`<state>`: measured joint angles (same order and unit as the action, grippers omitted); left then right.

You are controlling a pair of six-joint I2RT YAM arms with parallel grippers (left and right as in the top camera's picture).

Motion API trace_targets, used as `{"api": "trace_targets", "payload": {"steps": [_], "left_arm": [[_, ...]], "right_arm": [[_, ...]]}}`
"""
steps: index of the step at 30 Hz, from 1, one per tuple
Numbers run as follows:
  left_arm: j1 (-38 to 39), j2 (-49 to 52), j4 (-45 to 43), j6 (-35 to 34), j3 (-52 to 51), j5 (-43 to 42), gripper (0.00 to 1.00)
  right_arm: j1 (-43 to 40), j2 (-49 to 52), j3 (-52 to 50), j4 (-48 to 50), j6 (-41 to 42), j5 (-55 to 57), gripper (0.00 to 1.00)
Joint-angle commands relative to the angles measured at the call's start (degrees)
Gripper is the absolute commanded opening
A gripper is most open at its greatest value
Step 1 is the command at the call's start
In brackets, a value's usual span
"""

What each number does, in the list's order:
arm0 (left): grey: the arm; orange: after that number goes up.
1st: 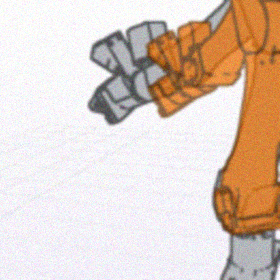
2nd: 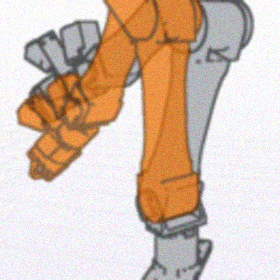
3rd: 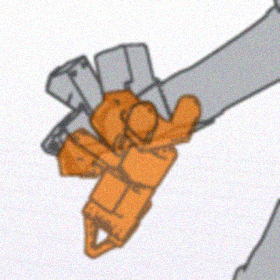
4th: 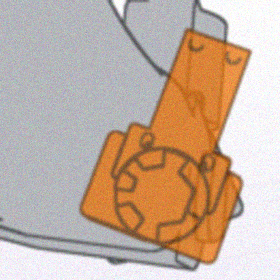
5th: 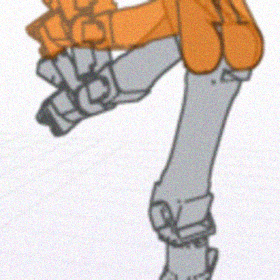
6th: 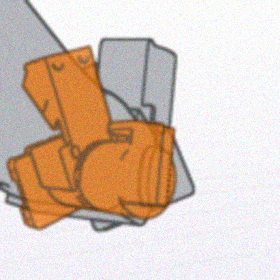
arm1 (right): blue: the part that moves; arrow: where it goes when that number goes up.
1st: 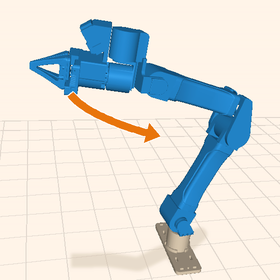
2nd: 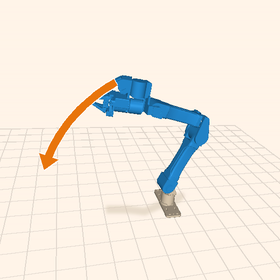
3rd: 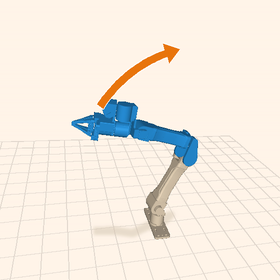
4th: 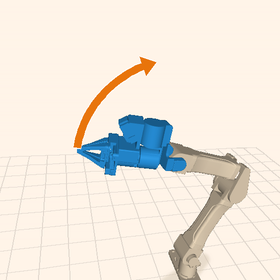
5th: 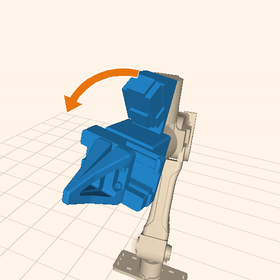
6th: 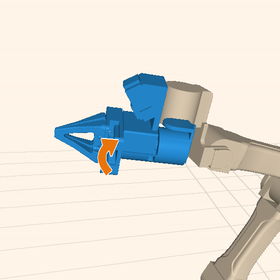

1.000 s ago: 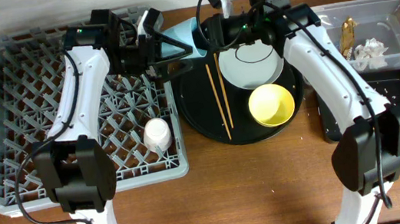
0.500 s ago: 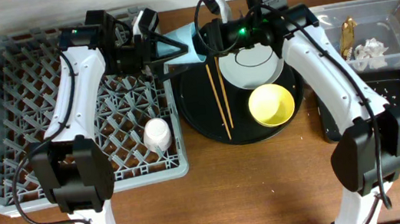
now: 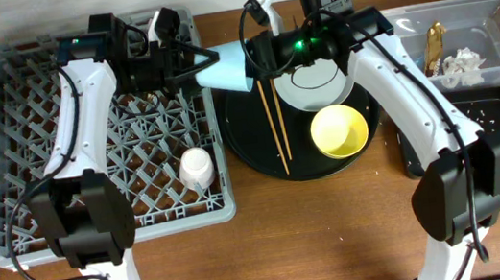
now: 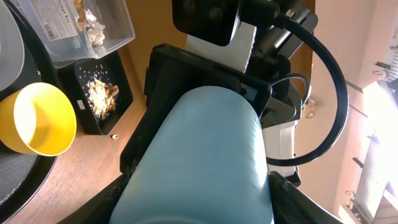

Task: Sort waste into correct bins and load items into the dishwasher rack
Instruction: 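Lift the blue cup with right gripper and hand it to left gripper, then place the blue cup upside down in the rack with left gripper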

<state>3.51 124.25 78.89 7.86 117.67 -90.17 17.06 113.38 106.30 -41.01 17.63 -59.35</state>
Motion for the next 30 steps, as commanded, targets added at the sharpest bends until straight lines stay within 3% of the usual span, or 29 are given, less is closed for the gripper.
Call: {"api": "trace_targets", "payload": {"steps": [1,4,7,12,15,17,18,21,22,23,24,30], "left_arm": [[0.0,-0.1,0.0,0.0,0.5,0.0,0.49],[-0.2,-0.1,0.0,0.0,0.5,0.0,0.47],[-1.9,-0.1,0.0,0.0,0.5,0.0,0.47],[-3.4,-0.1,-0.4,0.0,0.5,9.2,0.47],[-3.4,-0.1,-0.9,0.0,0.5,20.4,0.46],[-3.4,-0.1,-1.0,-2.4,1.0,32.5,0.46],[-3.4,-0.1,-0.2,-5.1,3.6,42.4,0.46],[-2.3,-0.1,4.5,-7.1,13.6,59.5,0.46],[-0.4,-0.1,7.4,-10.3,18.4,74.7,0.47],[1.0,-0.1,7.8,-11.6,19.2,80.5,0.47],[2.4,-0.1,7.8,-11.5,19.2,82.9,0.47],[8.4,1.7,7.0,-13.0,17.6,93.5,0.47]], "right_arm": [[1.3,0.7,-0.3,-0.8,-1.3,2.7,0.35],[1.1,0.7,-0.3,-0.8,-1.3,3.3,0.57],[-1.9,0.7,-0.3,-0.8,-1.3,2.3,0.63],[-7.7,0.7,-0.3,-0.8,-2.8,-4.7,0.68],[-9.6,0.7,-0.3,-4.0,-7.8,-4.2,0.72],[-9.6,0.7,-0.3,-12.0,-12.9,4.7,0.74],[-9.6,0.7,-0.3,-16.7,-14.7,11.3,0.74],[-9.6,0.7,-0.3,-21.9,-14.7,22.5,0.75],[-9.6,0.7,-0.3,-23.2,-14.7,25.8,0.82],[-9.6,0.7,-0.3,-23.8,-14.6,28.1,0.94],[-9.6,0.7,-0.3,-24.3,-14.6,29.6,0.98],[-9.6,0.7,-0.3,-27.4,-14.7,33.1,0.98]]}}
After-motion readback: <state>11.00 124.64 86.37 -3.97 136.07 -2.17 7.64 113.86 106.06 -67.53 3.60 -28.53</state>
